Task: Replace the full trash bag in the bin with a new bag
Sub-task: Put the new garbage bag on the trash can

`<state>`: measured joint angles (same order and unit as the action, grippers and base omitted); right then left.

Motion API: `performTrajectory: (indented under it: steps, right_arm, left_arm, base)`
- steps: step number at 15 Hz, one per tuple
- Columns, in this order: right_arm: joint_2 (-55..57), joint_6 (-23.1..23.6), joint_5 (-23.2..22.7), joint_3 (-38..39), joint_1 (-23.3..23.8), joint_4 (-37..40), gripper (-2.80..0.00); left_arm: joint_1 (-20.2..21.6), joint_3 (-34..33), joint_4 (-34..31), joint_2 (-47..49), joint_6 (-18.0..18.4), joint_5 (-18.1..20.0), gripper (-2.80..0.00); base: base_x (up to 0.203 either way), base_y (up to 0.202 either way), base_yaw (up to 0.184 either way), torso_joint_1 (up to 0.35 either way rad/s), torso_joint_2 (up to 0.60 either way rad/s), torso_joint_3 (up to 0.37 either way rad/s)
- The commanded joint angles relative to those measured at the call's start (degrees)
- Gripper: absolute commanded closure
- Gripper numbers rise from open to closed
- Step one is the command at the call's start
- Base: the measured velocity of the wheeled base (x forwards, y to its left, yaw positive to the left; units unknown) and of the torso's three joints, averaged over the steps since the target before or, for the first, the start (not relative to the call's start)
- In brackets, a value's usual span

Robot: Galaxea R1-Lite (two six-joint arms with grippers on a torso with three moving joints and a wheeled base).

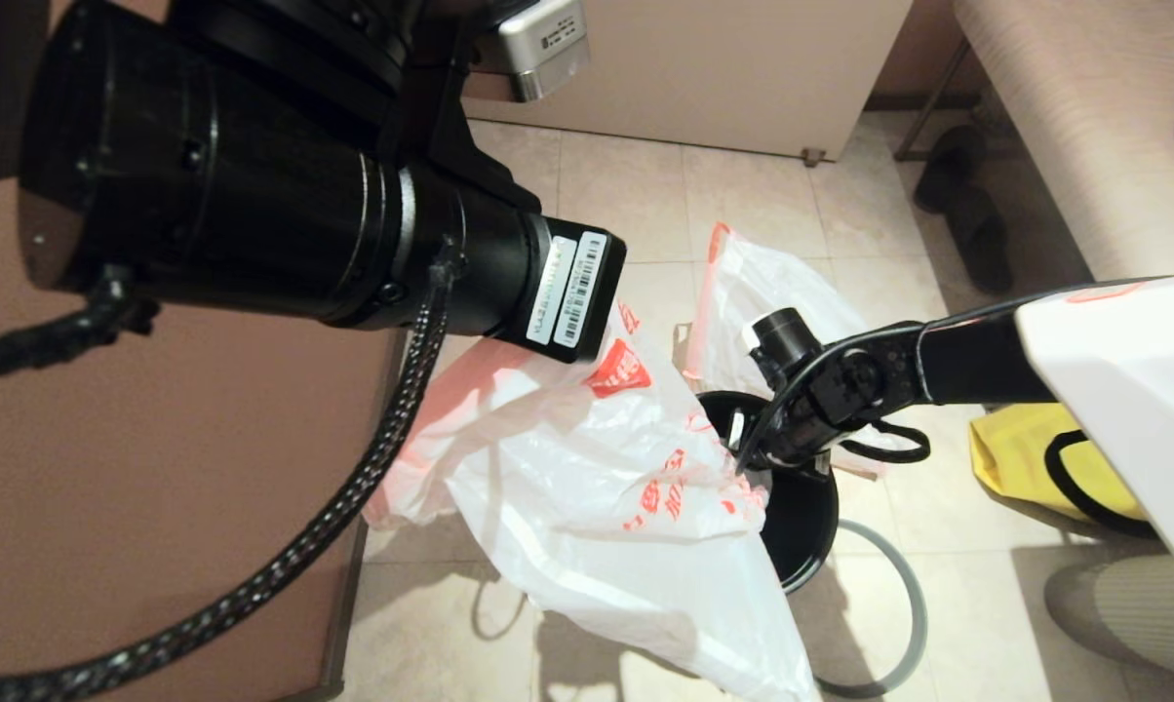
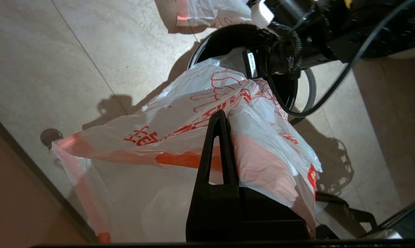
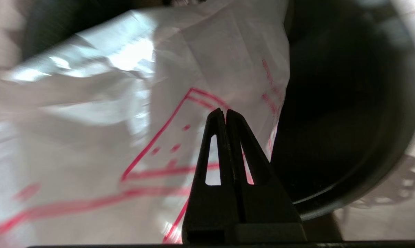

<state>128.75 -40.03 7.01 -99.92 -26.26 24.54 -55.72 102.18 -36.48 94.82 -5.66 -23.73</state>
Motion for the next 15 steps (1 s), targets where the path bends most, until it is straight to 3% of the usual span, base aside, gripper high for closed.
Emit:
performTrajectory:
  steps: [1, 5, 9, 12, 15]
  right_arm:
    - [-10.12, -1.36, -1.48, 3.25, 1.79, -1.80, 0.00]
    - [-26.79, -1.39, -5.61, 19.52, 4.58, -3.69, 0.00]
    - [-36.63, 3.90, -11.25, 32.10, 9.80, -0.53, 0.00]
    - [-40.21, 7.37, -12.19, 38.89, 9.88, 1.42, 0.00]
    - [-41.22, 7.92, -13.67, 41.47, 9.05, 1.38, 0.00]
  left_arm:
    - [0.84, 0.32, 3.18, 2.52, 0.12, 0.66, 0.00]
    - [2.56, 0.88, 10.58, 6.97, 0.79, 0.68, 0.00]
    - [5.82, 3.55, 15.34, 12.66, 3.80, 0.52, 0.00]
    - [9.71, 8.45, 19.17, 17.02, 6.85, 0.02, 0.00]
    - [11.32, 8.65, 25.28, 18.85, 9.89, -0.15, 0.00]
  base:
    - [0.000, 0.000, 0.000, 0.000, 0.00, 0.000]
    - [0.000, 0.000, 0.000, 0.000, 0.00, 0.000]
    - [0.000, 0.000, 0.000, 0.000, 0.00, 0.000]
    - [0.000, 0.000, 0.000, 0.000, 0.00, 0.000]
    - [0.000, 0.000, 0.000, 0.000, 0.00, 0.000]
